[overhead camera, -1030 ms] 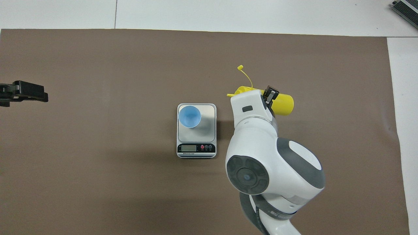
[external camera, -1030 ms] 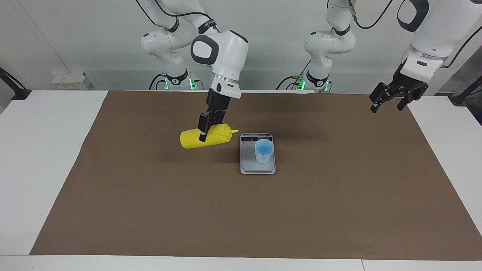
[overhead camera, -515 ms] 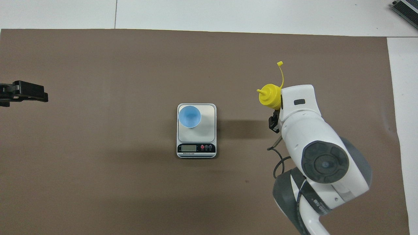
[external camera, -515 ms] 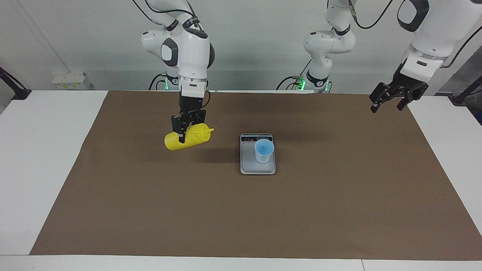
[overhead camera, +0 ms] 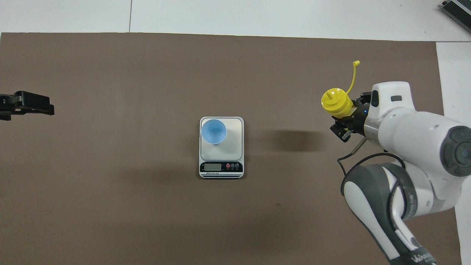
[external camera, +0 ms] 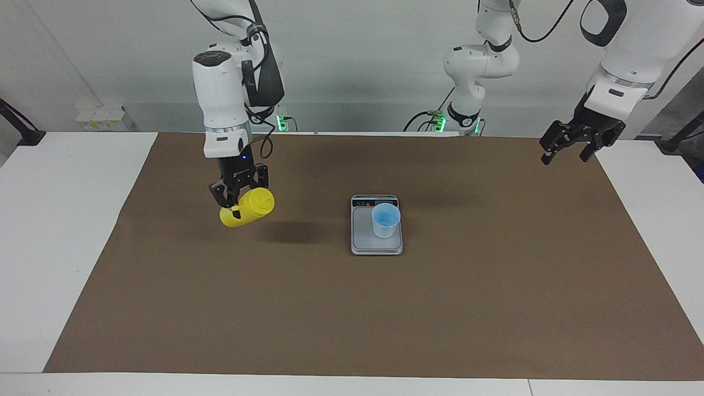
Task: Pour seasoning into cup on scale with both arms
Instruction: 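Turn the yellow bottle upright and carry it back with the right gripper, then lower the yellow bottle onto the table and open the right gripper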
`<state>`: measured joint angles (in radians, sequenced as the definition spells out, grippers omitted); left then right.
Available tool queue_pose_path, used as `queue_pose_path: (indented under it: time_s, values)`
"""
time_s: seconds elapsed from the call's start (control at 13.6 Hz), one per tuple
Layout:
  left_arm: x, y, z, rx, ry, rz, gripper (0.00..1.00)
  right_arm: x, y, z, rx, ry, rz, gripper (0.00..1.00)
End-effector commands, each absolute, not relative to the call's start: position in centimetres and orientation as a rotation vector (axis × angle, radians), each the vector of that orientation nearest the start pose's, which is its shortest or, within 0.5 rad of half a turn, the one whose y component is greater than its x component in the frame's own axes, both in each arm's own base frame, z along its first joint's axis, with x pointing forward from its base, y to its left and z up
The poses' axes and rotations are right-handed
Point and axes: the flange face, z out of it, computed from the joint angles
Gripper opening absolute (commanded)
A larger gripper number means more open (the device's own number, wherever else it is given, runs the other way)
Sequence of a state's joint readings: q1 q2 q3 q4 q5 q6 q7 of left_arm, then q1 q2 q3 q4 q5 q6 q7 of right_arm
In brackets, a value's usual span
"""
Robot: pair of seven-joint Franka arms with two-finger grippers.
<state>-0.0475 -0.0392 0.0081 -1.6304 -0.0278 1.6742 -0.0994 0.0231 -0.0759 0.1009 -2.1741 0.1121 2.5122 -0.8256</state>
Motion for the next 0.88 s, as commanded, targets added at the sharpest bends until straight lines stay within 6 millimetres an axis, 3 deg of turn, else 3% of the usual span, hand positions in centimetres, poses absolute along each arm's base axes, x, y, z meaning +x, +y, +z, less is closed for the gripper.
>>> queue_pose_path:
  time_s: [0.0,0.15,0.29,0.51,0.81]
  values:
    - [54.4,-2.3,62.9,-3.176,-0.103,-0.130,1.00,55.1,2.4,46.2,-2.730,-1.357,-0.746,0.00]
    - [54.4,-2.3,62.9,-3.176,-0.103,-0.130,1.00,54.9,-1.9,43.9,-2.630,-1.340,-0.818,0.00]
    - [54.4,-2.3,62.9,-3.176,-0.103,-0.130,1.00,54.6,-4.8,40.8,-2.525,-1.305,-0.917,0.00]
    - [54.4,-2.3,62.9,-3.176,-0.103,-0.130,1.00,54.0,-6.2,36.9,-2.398,-1.290,-1.050,0.00]
    - [54.4,-2.3,62.9,-3.176,-0.103,-0.130,1.00,53.1,-6.3,33.1,-2.316,-1.166,-1.152,0.00]
